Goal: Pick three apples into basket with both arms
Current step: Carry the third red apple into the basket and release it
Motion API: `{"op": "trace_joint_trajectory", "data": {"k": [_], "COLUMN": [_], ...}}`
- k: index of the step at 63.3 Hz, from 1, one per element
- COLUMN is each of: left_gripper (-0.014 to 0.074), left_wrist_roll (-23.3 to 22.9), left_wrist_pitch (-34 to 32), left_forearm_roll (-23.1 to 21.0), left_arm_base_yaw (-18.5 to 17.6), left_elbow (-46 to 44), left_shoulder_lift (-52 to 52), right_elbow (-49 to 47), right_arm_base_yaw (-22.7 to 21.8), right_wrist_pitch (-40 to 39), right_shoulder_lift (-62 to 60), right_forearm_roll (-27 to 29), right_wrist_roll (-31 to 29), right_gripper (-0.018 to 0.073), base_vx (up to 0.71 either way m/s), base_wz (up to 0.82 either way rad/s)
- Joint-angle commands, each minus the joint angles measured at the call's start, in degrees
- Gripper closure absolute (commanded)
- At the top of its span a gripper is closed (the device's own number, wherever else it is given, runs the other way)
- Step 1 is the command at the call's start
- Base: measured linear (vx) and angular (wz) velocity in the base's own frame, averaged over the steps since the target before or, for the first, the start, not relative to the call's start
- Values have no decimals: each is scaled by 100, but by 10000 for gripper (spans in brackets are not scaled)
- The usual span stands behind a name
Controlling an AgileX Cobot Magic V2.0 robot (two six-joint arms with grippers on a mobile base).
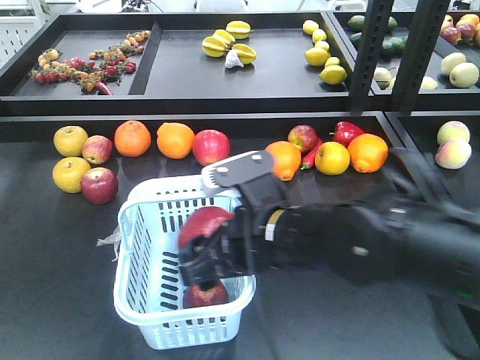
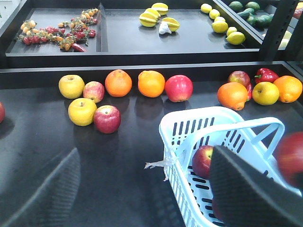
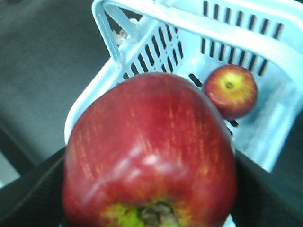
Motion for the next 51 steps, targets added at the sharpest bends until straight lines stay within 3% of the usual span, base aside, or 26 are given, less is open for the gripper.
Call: {"op": "trace_joint_trajectory", "data": {"k": [1, 11, 31, 51], "left_gripper": [63, 63, 63, 63], "left_wrist_roll": [-43, -43, -43, -43], "left_wrist_pitch": [-366, -366, -366, -366], "left_forearm_roll": [53, 53, 53, 53], "left_arm_base_yaw": [-1, -1, -1, -1], "left_elbow": [-161, -161, -161, -161], "left_shoulder_lift": [46, 46, 46, 46], "right_elbow": [-422, -541, -541, -535], "right_arm_base_yaw": [12, 12, 7, 7], "right_wrist_pitch": [-428, -550, -726, -652], "right_shoulder_lift": [214, 620, 803, 784], "right_forearm_roll": [4, 4, -59, -101], "right_wrist_roll": [-105, -182, -234, -228], "right_gripper": [199, 140, -81, -92], "base_vx": [0, 0, 0, 0], "base_wz": [0, 0, 0, 0]}}
